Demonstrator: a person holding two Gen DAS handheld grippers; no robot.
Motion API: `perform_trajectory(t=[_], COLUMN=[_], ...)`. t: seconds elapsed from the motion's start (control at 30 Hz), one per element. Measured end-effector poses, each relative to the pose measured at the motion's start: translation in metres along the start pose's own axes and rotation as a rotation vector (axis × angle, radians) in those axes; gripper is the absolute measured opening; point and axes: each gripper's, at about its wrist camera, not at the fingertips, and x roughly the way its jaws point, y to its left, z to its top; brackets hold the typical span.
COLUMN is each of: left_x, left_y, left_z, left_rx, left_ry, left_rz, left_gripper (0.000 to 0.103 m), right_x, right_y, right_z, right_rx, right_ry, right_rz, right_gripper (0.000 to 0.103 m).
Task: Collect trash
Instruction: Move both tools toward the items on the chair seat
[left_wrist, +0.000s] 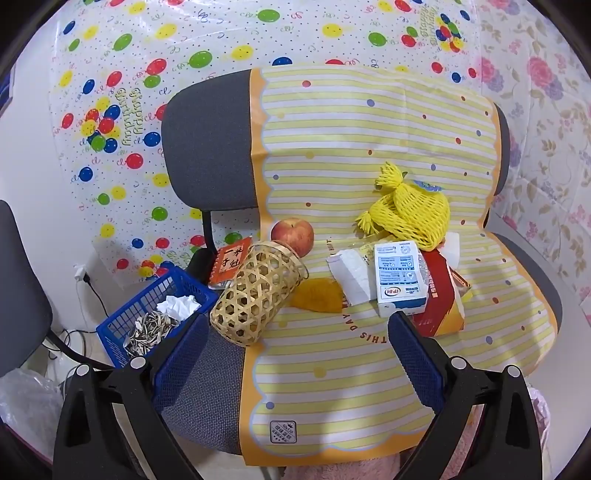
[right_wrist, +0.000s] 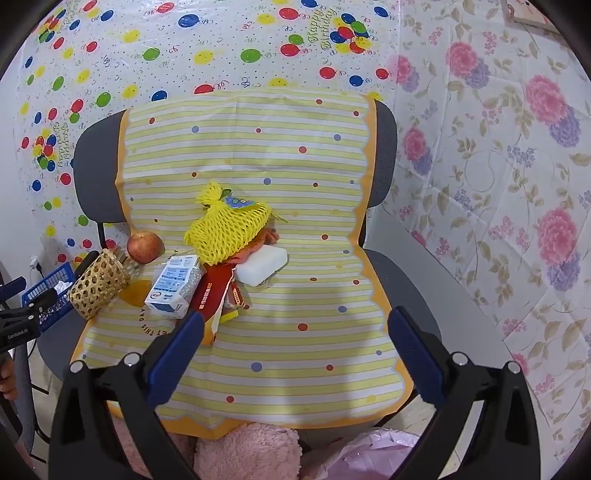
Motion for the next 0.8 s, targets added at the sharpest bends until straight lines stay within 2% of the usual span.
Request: perform_trajectory(t=[0.8], left_x=[0.0005], left_y=[0.0029], left_z=[0.0001], left_rx=[-0.006], left_ry=[-0.002], left_rz=[0.002], left_gripper=[0.096], right_x=[0.0008], right_y=[0.0059], right_z=[0.0016], right_rx=[-0.001], right_ry=[0.002], right_rz=[-0.002], right_gripper=[0.097])
